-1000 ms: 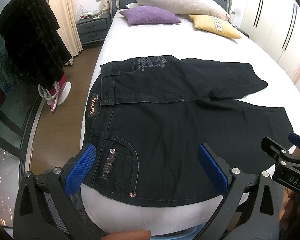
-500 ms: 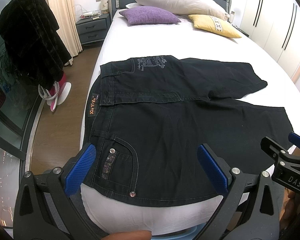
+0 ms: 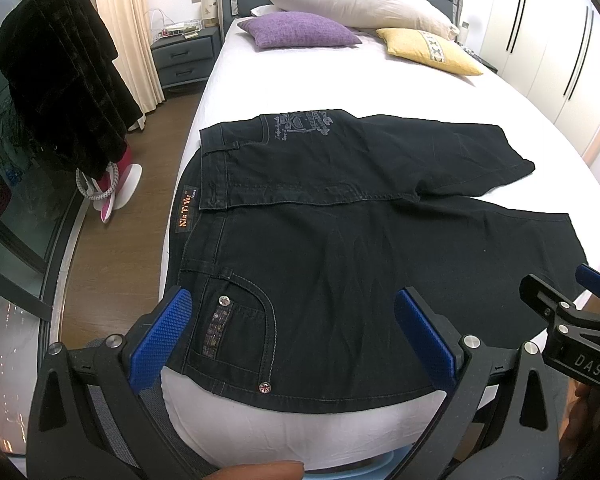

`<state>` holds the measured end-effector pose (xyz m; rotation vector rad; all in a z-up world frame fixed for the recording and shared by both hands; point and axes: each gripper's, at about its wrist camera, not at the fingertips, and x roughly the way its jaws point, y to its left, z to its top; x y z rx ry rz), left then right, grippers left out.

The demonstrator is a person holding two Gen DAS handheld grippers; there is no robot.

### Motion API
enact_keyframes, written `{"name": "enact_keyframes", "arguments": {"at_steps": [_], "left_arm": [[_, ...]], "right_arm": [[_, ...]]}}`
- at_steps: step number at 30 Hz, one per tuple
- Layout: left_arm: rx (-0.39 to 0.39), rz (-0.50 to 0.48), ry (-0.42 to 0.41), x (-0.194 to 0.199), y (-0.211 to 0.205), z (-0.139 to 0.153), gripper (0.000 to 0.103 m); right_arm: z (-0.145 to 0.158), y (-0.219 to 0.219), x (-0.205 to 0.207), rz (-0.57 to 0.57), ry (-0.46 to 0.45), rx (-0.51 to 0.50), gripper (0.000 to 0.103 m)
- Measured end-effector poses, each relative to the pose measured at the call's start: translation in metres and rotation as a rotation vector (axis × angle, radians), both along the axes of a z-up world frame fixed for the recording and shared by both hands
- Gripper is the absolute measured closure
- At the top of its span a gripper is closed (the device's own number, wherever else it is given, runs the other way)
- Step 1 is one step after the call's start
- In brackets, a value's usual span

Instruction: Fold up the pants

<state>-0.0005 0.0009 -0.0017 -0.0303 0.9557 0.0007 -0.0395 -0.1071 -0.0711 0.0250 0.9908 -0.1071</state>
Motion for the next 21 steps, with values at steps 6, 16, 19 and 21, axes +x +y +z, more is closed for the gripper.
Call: {"name": "enact_keyframes", "arguments": {"at_steps": [6,16,19,21], "left_arm": [[0.001,0.0,0.0,0.0,0.0,0.0,0.0],[0.001,0.0,0.003,-0.002,0.0,-0.003,0.0],[0.0,0.0,0.004,-0.002,-0.001,-0.009,0.0],[0.0,0.0,0.005,-0.003,-0.001,-0.013,0.0]], "right_arm": [[-0.003,0.004,-0.002,0.001,0.002,0.001,0.0],[-0.004,0.006,-0.003,0.002,0.004,0.002,0.0],[-0.006,0.007,-0.002,0.001,0.006,0.002,0.0],[-0.006,0.007,-0.002,0.001,0.006,0.002,0.0]]}}
